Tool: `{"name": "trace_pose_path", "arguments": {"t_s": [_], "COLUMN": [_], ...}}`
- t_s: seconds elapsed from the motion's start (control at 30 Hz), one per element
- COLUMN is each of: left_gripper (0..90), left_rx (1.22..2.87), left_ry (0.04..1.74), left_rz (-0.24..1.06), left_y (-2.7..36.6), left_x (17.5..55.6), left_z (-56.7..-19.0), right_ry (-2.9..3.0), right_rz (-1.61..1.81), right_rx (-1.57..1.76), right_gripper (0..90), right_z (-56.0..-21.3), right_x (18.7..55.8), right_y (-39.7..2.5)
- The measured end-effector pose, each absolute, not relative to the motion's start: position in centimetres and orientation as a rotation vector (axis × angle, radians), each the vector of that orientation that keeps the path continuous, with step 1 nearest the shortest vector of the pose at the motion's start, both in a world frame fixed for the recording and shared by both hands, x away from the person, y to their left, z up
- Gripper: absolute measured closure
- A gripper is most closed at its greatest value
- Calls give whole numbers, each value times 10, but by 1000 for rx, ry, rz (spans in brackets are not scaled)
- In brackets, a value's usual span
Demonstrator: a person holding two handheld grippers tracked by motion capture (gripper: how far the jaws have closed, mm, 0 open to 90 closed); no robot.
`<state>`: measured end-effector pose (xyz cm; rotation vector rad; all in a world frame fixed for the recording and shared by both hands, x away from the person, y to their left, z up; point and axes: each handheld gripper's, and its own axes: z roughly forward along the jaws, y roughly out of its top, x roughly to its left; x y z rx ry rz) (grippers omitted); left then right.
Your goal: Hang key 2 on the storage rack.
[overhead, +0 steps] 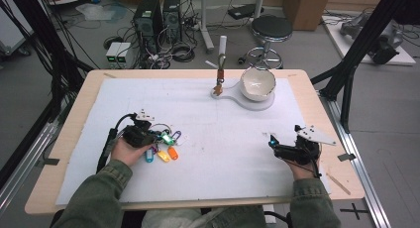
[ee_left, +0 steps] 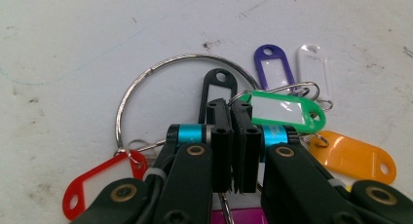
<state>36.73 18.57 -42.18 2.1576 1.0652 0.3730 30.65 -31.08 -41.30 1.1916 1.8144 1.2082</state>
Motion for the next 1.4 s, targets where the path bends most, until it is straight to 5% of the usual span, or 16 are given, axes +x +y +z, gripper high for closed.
{"name": "trace_pose_path", "arguments": {"t_s": [1.4], "left_gripper": [871], "left_rx": [1820], "left_ry": [1101], "left_rz": [441], "left_y": [232], "left_x": [347], "left_z": [-370], "right_ry": [1805], "right_rz": [1236], "right_rx": [1178], "right_gripper": [18], "right_z": [-412], "right_x": [305], "right_y": [-309]}}
